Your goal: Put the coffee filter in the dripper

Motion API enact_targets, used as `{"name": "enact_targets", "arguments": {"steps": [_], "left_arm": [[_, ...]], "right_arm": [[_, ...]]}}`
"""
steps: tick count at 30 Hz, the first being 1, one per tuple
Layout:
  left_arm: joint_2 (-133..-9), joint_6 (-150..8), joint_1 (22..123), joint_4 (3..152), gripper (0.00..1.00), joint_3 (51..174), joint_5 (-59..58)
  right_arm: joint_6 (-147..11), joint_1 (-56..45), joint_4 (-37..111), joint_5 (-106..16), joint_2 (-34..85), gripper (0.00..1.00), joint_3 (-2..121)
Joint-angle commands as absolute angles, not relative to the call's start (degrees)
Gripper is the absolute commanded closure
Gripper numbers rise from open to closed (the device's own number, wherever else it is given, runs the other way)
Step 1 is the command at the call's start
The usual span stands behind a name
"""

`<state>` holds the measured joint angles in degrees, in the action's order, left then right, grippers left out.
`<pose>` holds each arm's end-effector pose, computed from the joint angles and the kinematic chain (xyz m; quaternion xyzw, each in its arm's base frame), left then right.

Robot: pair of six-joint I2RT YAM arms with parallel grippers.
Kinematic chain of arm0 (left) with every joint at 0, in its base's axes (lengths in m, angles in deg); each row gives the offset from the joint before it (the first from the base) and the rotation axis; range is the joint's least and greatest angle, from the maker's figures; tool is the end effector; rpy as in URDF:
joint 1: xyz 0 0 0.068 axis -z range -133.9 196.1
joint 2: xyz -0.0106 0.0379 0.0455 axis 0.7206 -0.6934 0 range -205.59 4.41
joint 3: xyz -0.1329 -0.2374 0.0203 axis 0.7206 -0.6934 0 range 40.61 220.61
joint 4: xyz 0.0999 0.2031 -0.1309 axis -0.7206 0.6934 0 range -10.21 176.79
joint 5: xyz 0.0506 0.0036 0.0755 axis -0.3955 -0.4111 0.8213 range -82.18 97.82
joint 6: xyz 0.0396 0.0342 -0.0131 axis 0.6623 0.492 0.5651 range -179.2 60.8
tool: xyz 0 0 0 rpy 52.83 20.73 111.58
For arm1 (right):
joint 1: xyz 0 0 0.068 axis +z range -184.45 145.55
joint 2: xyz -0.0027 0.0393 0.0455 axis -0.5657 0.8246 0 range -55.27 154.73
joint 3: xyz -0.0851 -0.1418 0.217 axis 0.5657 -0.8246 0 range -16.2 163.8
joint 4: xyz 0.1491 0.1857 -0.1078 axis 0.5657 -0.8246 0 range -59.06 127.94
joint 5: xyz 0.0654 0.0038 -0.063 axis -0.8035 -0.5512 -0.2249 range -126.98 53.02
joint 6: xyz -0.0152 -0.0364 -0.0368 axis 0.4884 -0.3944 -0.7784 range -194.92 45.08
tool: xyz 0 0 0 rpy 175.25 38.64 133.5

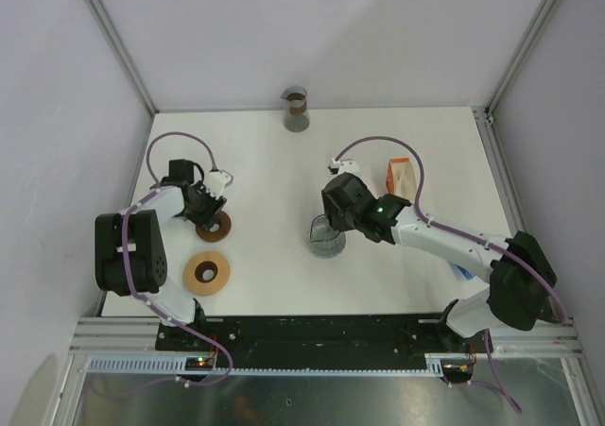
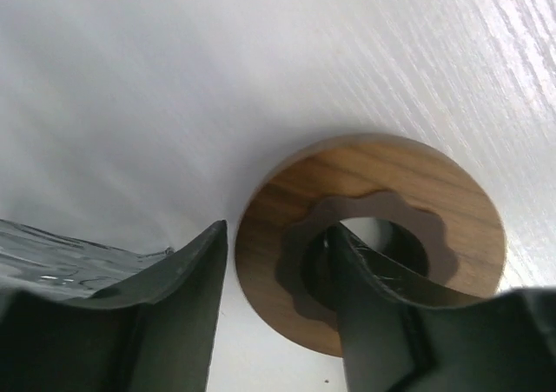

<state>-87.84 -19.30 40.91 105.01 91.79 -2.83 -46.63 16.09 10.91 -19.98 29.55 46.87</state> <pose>0.2977 0.0204 0.1617 0.3088 0.9244 -0.0055 0.2238 0.2095 0.2382 0.2601 -0.1276 0.9183 0.1142 0.3568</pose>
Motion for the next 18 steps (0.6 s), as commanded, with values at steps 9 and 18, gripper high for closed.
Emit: {"name": "enact_targets", "arguments": {"steps": [9, 18], "left_arm": [[-82.9, -22.5, 41.3, 106.4, 0.99, 94.4, -9.4], [-72.8, -25.9, 57.6, 114.5, 1.00, 102.3, -9.0]], "right_arm": [[-49.8, 14.0, 12.4, -20.5, 21.2, 0.46, 47.0], [-50.6, 8.9, 11.2, -24.9, 16.5, 0.42, 47.0]]}}
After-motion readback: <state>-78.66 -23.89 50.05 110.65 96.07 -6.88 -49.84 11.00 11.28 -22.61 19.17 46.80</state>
